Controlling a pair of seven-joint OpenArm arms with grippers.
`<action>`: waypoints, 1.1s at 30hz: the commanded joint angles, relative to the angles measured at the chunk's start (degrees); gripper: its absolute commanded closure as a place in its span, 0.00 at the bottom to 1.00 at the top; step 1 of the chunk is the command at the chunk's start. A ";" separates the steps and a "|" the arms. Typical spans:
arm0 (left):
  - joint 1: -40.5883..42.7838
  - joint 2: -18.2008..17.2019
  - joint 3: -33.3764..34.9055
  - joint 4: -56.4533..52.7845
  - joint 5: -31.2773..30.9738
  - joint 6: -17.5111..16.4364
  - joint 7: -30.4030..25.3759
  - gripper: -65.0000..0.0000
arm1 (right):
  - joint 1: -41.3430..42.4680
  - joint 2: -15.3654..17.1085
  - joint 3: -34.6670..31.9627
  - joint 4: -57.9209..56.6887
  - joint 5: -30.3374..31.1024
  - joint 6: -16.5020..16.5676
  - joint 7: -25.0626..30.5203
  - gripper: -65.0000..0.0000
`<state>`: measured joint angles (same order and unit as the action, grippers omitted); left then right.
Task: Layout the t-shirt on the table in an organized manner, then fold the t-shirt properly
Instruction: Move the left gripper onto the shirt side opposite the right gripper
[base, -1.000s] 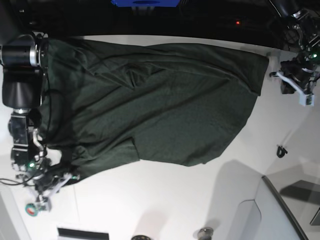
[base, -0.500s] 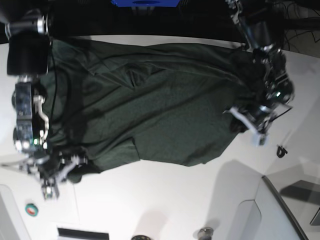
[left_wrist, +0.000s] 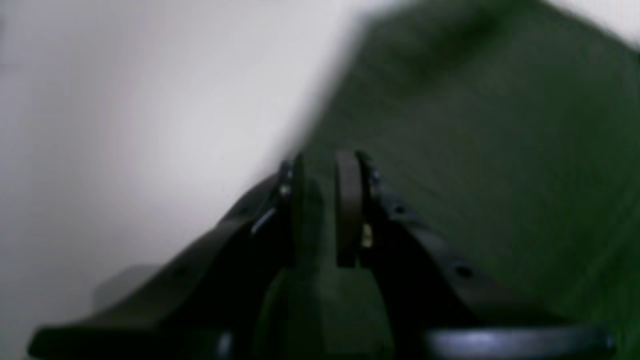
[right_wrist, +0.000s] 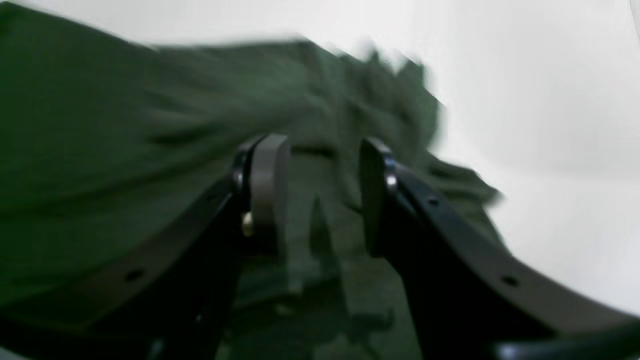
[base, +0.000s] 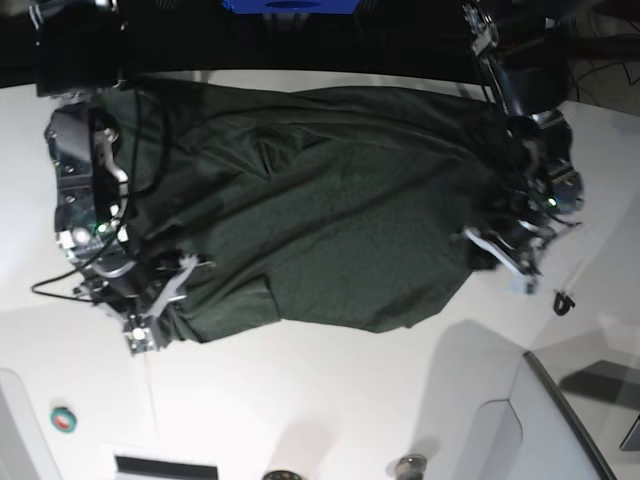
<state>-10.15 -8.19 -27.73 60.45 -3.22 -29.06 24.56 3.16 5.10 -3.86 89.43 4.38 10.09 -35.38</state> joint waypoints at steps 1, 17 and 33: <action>-2.73 -0.83 -0.27 -0.01 -0.69 -0.61 -1.74 0.84 | 0.75 -0.49 -0.05 0.90 0.06 -0.02 0.87 0.66; -16.53 -2.58 6.85 -26.47 -1.22 0.09 -8.86 0.18 | -2.76 -0.75 -0.23 0.99 0.06 0.07 0.96 0.66; -4.57 -1.53 13.88 -7.04 1.95 4.14 -13.96 1.00 | -3.73 -1.28 -0.76 -0.42 0.06 0.15 0.96 0.66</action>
<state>-13.23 -9.69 -13.82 52.23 -0.32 -24.56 12.51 -1.63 3.60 -4.73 88.25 4.29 10.17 -35.70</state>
